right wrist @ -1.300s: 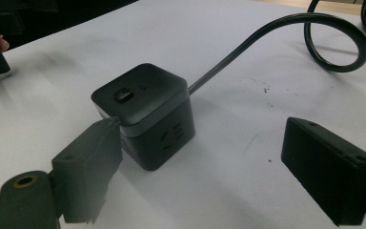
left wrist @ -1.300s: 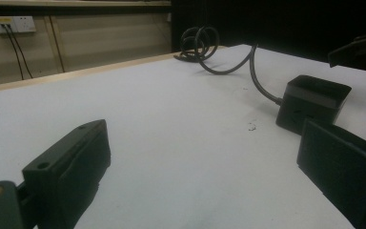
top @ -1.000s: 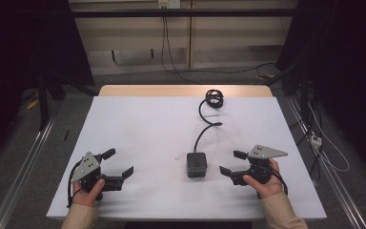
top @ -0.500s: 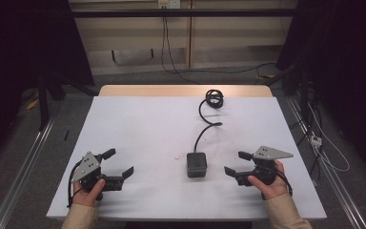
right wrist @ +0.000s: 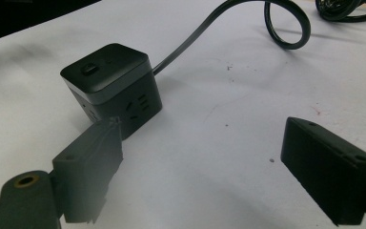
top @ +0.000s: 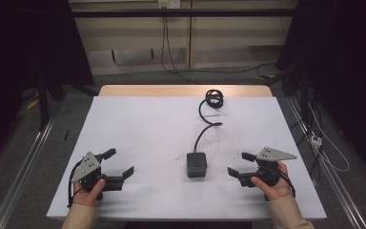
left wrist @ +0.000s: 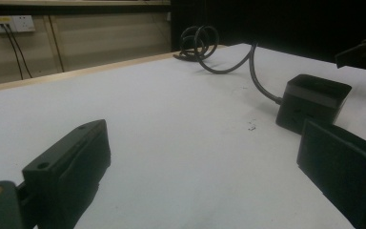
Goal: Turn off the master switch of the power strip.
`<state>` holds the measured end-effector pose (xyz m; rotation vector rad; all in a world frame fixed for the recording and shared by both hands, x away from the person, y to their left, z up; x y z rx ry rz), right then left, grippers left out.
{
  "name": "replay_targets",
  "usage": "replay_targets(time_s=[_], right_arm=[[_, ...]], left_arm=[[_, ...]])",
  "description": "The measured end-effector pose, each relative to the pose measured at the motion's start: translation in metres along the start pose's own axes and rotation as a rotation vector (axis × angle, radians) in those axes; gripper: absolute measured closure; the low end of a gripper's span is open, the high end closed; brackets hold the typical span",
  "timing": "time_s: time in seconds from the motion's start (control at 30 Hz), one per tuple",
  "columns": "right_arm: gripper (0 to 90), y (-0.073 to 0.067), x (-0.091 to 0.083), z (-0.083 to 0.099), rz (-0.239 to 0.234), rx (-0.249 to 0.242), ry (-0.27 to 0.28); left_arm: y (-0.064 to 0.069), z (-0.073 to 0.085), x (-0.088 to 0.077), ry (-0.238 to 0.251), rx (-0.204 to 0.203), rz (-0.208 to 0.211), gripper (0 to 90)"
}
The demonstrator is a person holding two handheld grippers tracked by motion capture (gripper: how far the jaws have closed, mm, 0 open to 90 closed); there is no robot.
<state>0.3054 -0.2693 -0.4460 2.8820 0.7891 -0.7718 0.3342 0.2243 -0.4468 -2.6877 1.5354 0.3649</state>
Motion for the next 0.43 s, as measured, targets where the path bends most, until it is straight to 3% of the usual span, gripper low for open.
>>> replay_targets(time_s=[0.43], right_arm=[[13.7, 0.0005, -0.0001, 0.0035, 0.010, -0.012, -0.008]], left_arm=[[-0.0009, -0.0002, -0.0002, -0.002, 0.003, -0.001, 3.8]])
Point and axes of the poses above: each handheld gripper's, and its own axes: x roughly forward along the jaws, z roughly out of its underside, y roughly to its right, the point moved 1 cm from there along x, roughly forward along the jaws, and after that the axes turned 11 degrees about z, right-handed, at the moved point
